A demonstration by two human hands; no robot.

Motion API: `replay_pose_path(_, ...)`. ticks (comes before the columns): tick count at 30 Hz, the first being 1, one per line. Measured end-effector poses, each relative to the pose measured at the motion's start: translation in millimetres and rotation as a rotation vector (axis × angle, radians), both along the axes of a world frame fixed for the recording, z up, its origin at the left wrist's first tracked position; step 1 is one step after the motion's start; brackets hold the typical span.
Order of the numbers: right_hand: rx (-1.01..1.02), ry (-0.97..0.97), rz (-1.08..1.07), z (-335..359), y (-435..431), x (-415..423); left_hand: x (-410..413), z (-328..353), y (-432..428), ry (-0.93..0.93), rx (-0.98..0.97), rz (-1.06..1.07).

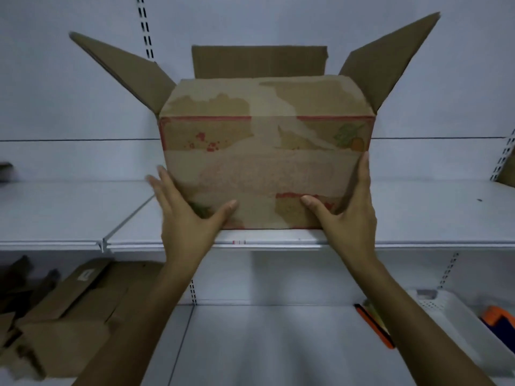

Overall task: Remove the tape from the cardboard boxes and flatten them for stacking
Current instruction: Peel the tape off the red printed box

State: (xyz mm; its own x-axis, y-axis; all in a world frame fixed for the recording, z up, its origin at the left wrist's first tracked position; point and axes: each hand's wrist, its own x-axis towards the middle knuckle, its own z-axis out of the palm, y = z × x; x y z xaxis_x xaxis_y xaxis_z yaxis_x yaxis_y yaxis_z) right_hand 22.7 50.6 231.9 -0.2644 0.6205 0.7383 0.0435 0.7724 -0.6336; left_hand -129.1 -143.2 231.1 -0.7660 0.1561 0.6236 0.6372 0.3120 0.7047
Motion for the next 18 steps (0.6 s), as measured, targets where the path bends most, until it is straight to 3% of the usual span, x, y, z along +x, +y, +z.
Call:
replay_pose_path(2, 0.001, -0.014, -0.026, -1.1, 2.9, -3.0, -4.6, 6.3, -0.5, -0.111, 0.022, -0.041)
replay_pose_path(6, -0.028, -0.015, 0.022, 3.8, -5.6, 3.3, 5.6, 13.0, -7.2, -0.100, 0.066, -0.090)
replay_pose_path(8, -0.074, 0.081, 0.067, 18.4, -12.5, 17.8, 17.1, 23.7, -16.2, -0.074, 0.157, -0.115)
replay_pose_path(12, 0.095, 0.376, 0.034, 96.9, -18.3, 54.4, 34.9, 88.4, -29.5, 0.216, 0.353, -0.091)
replay_pose_path(18, 0.198, 0.263, -0.040, 158.9, -23.0, 93.5, 67.9, 140.8, -25.7, 0.459, 0.393, -0.109)
